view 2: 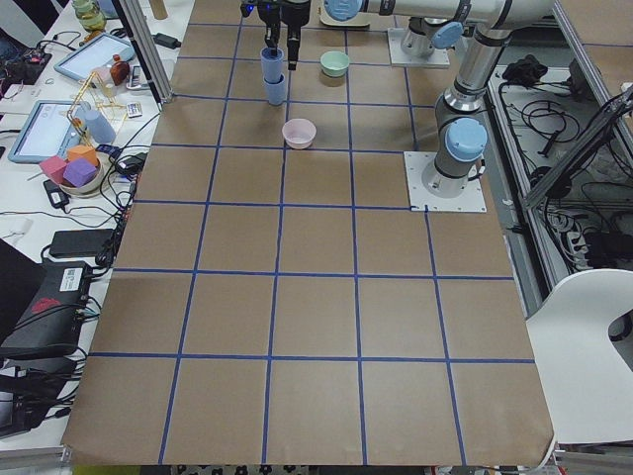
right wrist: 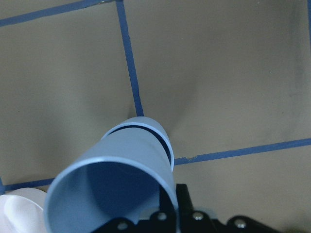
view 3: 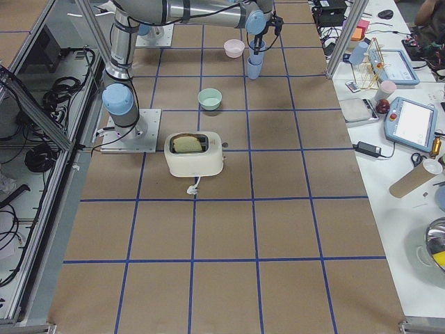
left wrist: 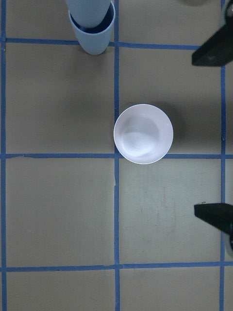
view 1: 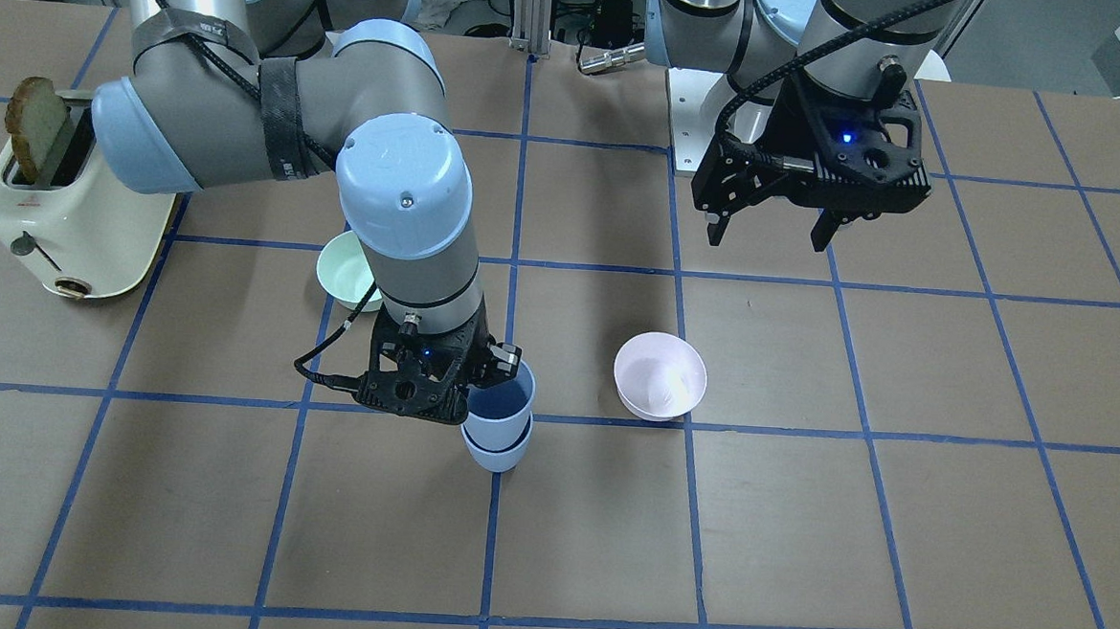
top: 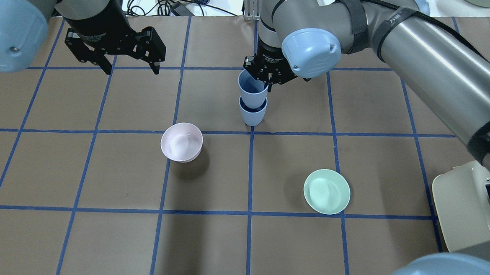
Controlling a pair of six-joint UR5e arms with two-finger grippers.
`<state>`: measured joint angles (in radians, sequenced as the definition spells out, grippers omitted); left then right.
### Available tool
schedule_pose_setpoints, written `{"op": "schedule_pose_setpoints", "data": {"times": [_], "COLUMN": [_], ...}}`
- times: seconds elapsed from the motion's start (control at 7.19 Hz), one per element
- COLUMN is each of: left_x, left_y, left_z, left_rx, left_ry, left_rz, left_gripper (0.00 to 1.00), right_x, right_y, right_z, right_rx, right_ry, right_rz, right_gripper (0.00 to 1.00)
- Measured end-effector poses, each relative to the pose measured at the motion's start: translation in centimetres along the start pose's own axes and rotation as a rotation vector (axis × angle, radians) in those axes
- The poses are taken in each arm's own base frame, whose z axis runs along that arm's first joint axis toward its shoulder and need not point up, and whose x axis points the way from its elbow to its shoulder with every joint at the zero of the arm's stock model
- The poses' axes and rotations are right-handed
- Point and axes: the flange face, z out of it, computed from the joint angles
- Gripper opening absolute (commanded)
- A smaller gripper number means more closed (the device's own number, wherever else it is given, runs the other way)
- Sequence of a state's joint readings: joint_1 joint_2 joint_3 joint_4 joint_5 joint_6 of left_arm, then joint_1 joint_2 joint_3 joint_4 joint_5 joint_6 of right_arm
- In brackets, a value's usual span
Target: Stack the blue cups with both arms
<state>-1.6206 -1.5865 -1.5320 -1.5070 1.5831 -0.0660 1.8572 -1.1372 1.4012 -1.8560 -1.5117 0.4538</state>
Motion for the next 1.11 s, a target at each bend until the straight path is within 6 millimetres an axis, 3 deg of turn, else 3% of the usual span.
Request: {"op": "schedule_pose_setpoints", "data": {"times": [0.14, 0.42, 0.7, 0.83, 1.11], "left_x": [0.0, -0.1, -0.1, -0.1, -0.2], "left_y": [0.0, 0.1, 0.2, 0.2, 0.2], "left_z": [0.0, 0.0, -0.1, -0.1, -0.2], "left_rx": [0.000, -0.001, 0.000, 0.001, 0.002], "left_ry": [0.000, -0.002, -0.003, -0.003, -0.003], "left_rz": [0.000, -0.001, 0.002, 0.003, 0.002], "left_gripper": [1.00, 1.00, 1.00, 1.00, 1.00], "right_x": [-0.1, -0.1, 0.7, 2.5, 9.9], "right_y": [-0.1, -0.5, -1.7, -3.1, -4.8], "right_z": [0.6, 1.2, -1.0, -2.8, -8.6], "right_rx": [-0.008, -0.017, 0.024, 0.037, 0.030], "right_ry": [0.003, 0.005, -0.002, 0.010, 0.044], "right_rz": [-0.005, -0.011, -0.067, -0.088, -0.140], "right_gripper": [0.68, 1.00, 1.00, 1.00, 1.00]}}
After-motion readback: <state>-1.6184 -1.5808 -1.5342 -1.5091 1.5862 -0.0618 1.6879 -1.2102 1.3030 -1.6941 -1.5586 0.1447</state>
